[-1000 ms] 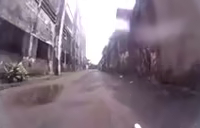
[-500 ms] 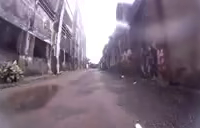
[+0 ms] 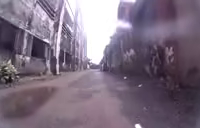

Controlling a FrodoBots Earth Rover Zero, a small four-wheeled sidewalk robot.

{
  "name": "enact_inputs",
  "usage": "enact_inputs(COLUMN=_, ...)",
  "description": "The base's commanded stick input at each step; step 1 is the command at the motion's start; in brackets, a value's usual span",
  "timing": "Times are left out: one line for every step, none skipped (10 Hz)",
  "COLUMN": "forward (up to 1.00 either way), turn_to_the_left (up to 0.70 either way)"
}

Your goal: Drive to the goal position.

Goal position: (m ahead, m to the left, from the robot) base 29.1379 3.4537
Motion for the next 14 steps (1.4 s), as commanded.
enact_inputs(forward=0.70, turn_to_the_left=0.00)
enact_inputs(forward=0.70, turn_to_the_left=0.00)
enact_inputs(forward=0.70, turn_to_the_left=0.00)
enact_inputs(forward=0.70, turn_to_the_left=0.00)
enact_inputs(forward=0.70, turn_to_the_left=0.00)
enact_inputs(forward=0.70, turn_to_the_left=0.00)
enact_inputs(forward=0.70, turn_to_the_left=0.00)
enact_inputs(forward=0.70, turn_to_the_left=0.00)
enact_inputs(forward=0.70, turn_to_the_left=0.00)
enact_inputs(forward=0.70, turn_to_the_left=0.00)
enact_inputs(forward=0.70, turn_to_the_left=0.00)
enact_inputs(forward=0.70, turn_to_the_left=0.00)
enact_inputs(forward=0.70, turn_to_the_left=0.00)
enact_inputs(forward=0.70, turn_to_the_left=0.00)
